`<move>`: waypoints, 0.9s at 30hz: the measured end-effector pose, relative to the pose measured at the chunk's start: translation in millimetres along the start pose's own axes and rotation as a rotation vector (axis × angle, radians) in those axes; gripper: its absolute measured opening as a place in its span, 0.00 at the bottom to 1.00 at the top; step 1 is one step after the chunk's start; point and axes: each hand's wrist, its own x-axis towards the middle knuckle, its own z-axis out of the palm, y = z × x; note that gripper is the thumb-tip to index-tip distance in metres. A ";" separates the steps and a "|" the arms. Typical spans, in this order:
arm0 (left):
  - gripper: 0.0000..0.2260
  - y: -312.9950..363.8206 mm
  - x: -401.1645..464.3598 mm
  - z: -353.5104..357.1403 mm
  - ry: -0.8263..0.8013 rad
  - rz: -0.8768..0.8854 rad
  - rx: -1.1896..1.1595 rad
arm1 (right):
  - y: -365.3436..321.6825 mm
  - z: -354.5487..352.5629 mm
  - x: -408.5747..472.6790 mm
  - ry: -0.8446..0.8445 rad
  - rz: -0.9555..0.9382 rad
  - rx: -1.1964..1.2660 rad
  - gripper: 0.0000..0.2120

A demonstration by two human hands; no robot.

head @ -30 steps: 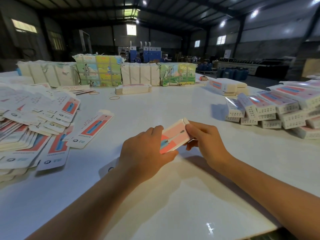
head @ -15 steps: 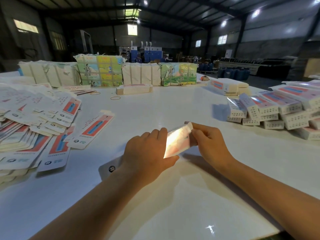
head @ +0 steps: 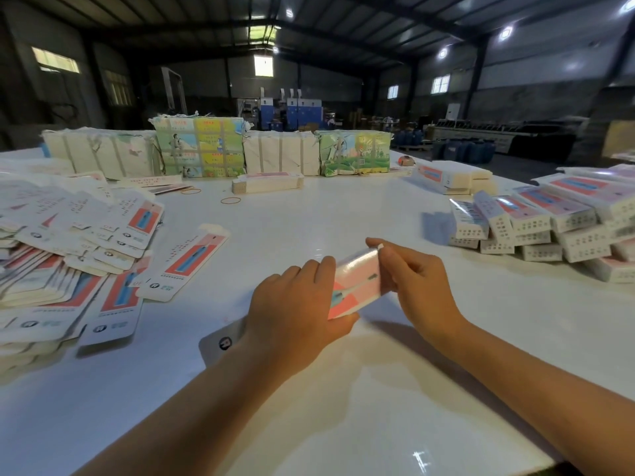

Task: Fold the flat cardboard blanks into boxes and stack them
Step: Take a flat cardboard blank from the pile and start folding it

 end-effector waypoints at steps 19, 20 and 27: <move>0.30 0.9 2.0 2.9 -0.031 -0.035 0.048 | 5.4 1.0 -1.8 -0.144 -0.012 0.025 0.15; 0.30 1.7 1.7 2.2 -0.031 -0.038 0.049 | 4.2 2.7 -4.0 -0.147 -0.035 -0.017 0.15; 0.30 5.0 1.0 -1.5 -0.016 -0.053 0.076 | -0.2 5.8 -12.0 -0.144 -0.170 -0.373 0.15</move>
